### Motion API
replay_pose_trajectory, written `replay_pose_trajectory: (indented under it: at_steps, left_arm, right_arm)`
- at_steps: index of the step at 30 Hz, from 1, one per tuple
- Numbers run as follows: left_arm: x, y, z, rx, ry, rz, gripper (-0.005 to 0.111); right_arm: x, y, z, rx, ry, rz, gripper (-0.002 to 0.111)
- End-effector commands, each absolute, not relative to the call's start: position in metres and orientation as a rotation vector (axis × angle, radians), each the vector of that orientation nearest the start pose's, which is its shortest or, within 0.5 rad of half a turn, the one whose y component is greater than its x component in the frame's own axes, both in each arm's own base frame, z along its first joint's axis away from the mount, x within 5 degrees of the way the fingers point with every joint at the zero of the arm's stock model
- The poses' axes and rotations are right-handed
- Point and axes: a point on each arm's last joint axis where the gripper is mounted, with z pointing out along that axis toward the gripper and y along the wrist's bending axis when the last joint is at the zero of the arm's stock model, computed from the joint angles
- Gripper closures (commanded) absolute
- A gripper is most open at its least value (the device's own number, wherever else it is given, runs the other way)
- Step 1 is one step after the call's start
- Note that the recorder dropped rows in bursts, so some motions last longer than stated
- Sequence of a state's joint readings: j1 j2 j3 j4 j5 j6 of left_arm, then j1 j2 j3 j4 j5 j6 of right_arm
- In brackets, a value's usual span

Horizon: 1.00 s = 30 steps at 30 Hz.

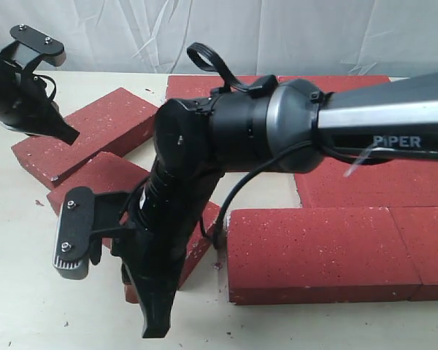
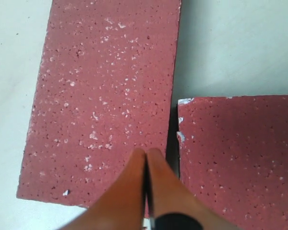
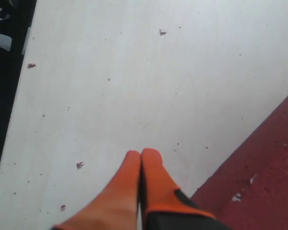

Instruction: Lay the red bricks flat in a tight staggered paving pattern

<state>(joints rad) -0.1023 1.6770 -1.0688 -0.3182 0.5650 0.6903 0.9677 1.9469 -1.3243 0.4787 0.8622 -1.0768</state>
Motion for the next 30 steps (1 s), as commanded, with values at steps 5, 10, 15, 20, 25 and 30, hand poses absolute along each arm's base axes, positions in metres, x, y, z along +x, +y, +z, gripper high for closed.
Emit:
replay_pose_trajectory:
  at_steps: [5,10,15,20,25,30]
  left_arm:
    - [0.337,-0.049,0.217,0.710,2.497,-0.110,0.107]
    - [0.338,-0.049,0.218,0.707,2.491,-0.106,0.107]
    - [0.338,-0.049,0.218,0.707,2.491,-0.106,0.107]
    - [0.338,-0.049,0.218,0.707,2.491,-0.106,0.107]
    - [0.338,-0.049,0.218,0.707,2.491,-0.106,0.107]
    - [0.338,-0.049,0.218,0.707,2.491,-0.106,0.107]
  right_arm:
    - [0.197,0.342,0.165,-2.268,1.867,0.552,0.109]
    - [0.198,0.341,0.165,-2.282,1.856,0.529,0.109]
    - [0.199,0.339,0.164,-2.303,1.858,0.493,0.109]
    - [0.202,0.335,0.162,-2.326,1.855,0.414,0.109]
    - [0.212,0.334,0.161,-2.246,1.897,0.271,0.109]
    - [0.220,0.334,0.161,-2.186,1.887,0.175,0.109]
